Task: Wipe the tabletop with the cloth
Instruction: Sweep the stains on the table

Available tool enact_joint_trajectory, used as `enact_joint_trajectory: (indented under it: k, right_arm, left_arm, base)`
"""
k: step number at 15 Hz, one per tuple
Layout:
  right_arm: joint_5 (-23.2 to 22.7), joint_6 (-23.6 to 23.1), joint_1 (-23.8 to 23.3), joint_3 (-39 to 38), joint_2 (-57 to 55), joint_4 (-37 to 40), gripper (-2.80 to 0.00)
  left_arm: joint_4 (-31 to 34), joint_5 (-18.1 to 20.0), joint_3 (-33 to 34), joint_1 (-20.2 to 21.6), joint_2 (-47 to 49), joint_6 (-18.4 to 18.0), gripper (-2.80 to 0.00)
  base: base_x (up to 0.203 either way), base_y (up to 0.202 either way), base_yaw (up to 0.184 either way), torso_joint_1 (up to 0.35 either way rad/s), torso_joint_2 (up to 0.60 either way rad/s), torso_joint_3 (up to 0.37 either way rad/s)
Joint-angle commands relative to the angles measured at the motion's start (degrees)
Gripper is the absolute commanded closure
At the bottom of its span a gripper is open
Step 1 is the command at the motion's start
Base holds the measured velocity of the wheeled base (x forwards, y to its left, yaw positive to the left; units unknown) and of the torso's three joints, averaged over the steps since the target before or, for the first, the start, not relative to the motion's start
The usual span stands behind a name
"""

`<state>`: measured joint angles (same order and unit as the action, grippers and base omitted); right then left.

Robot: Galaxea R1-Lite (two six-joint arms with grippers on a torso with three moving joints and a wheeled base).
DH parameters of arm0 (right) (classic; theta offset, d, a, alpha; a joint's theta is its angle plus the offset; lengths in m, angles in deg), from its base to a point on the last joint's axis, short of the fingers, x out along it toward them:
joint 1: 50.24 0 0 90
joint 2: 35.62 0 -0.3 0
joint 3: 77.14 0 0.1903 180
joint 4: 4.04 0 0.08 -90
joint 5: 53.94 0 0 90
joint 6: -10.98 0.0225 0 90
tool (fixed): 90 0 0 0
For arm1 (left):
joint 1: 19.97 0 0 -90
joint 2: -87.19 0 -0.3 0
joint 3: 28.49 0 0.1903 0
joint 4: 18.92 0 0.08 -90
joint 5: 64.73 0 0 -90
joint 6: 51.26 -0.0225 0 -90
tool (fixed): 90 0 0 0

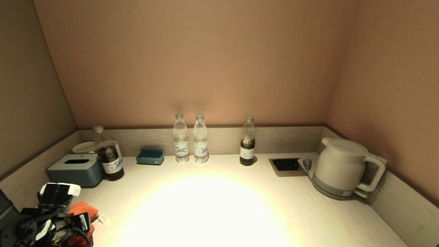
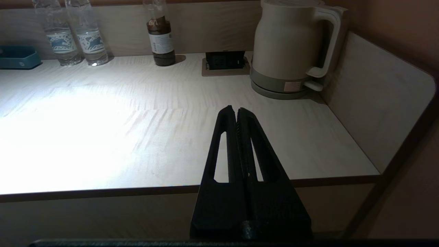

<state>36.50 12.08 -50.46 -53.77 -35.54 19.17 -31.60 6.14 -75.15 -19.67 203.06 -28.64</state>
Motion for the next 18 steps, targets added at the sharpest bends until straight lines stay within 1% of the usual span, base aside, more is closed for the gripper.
enact_joint_trajectory:
  k: [1,2,5,8,9,11,13,15,17,18]
  right_arm:
    - [0.0,0.0,0.0,0.0,-0.1,0.0,0.00]
    - [0.0,0.0,0.0,0.0,-0.1,0.0,0.00]
    - [0.0,0.0,0.0,0.0,-0.1,0.0,0.00]
    - [0.0,0.0,0.0,0.0,-0.1,0.0,0.00]
    - [0.0,0.0,0.0,0.0,-0.1,0.0,0.00]
    - [0.0,0.0,0.0,0.0,-0.1,0.0,0.00]
    - [0.0,0.0,0.0,0.0,-0.1,0.0,0.00]
    - [0.0,0.0,0.0,0.0,-0.1,0.0,0.00]
    - [0.0,0.0,0.0,0.0,-0.1,0.0,0.00]
    - [0.0,0.0,0.0,0.0,-0.1,0.0,0.00]
  left_arm:
    - [-0.2,0.3,0.5,3.7,-1.0,0.3,0.00]
    - [-0.2,0.8,0.4,4.9,-1.0,0.3,0.00]
    - [-0.1,3.2,-0.5,11.0,0.1,0.0,0.00]
    - [0.0,6.0,-2.0,13.1,1.1,-0.2,0.00]
    - [0.0,8.4,-3.2,15.6,1.6,-0.6,0.00]
    - [-0.1,12.0,-5.0,18.6,2.9,-2.1,0.00]
    - [0.4,17.7,-7.1,21.9,3.3,-3.6,0.00]
    - [0.6,22.3,-7.9,23.4,3.4,-4.8,0.00]
    - [0.2,23.9,-7.8,22.8,3.3,-5.0,0.00]
    - [0.2,24.2,-7.6,21.5,3.2,-5.1,0.00]
  base:
    - [0.000,0.000,0.000,0.000,0.00,0.000]
    - [0.000,0.000,0.000,0.000,0.00,0.000]
    - [0.000,0.000,0.000,0.000,0.00,0.000]
    - [0.000,0.000,0.000,0.000,0.00,0.000]
    - [0.000,0.000,0.000,0.000,0.00,0.000]
    - [0.000,0.000,0.000,0.000,0.00,0.000]
    - [0.000,0.000,0.000,0.000,0.00,0.000]
    - [0.000,0.000,0.000,0.000,0.00,0.000]
    - [0.000,0.000,0.000,0.000,0.00,0.000]
    - [0.000,0.000,0.000,0.000,0.00,0.000]
